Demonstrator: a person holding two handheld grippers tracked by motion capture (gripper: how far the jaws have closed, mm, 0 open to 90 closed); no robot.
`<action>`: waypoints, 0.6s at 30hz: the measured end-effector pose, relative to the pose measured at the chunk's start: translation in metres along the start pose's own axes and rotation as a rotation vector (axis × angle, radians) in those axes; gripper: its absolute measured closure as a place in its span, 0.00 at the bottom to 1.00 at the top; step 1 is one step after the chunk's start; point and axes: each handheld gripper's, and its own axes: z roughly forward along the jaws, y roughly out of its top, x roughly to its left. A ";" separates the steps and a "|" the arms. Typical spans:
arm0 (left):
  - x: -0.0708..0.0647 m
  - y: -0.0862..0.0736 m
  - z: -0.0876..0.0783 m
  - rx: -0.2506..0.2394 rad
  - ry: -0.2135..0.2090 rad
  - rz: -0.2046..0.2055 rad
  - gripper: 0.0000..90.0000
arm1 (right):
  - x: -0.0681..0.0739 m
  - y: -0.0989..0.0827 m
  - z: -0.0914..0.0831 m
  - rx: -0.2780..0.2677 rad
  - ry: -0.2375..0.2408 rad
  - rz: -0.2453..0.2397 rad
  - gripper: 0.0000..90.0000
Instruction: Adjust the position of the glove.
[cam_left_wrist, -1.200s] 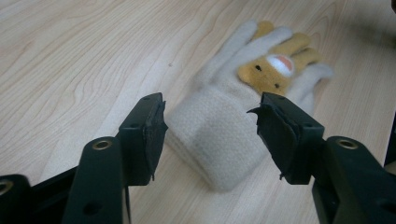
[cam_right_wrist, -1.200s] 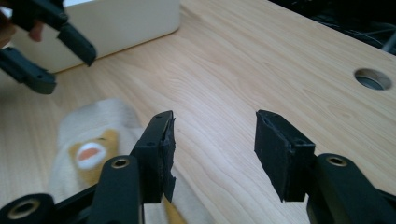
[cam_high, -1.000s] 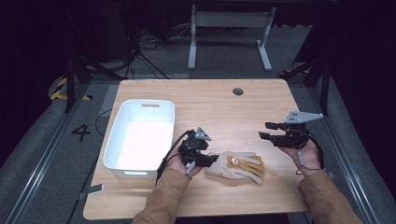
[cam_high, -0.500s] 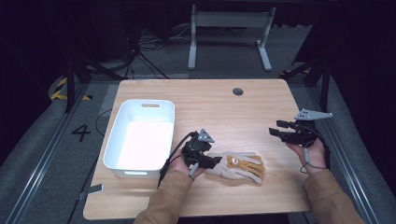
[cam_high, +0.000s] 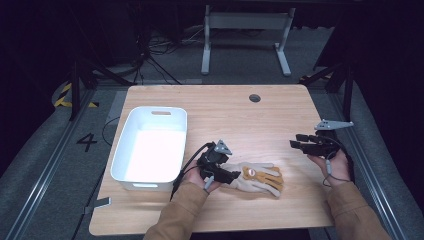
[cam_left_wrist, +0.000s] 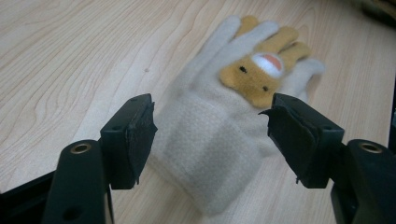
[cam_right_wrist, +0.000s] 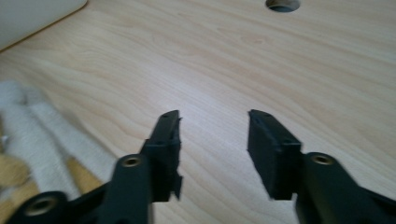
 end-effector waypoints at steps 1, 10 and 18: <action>0.000 0.000 0.001 0.006 -0.007 0.006 0.34 | 0.000 0.000 0.000 0.000 0.005 -0.009 0.71; -0.001 -0.001 0.009 0.016 -0.008 0.024 0.31 | 0.006 -0.003 0.004 0.044 0.058 -0.035 0.90; 0.000 -0.002 0.015 0.032 -0.033 0.058 0.28 | 0.021 -0.004 0.012 0.090 0.092 -0.105 0.98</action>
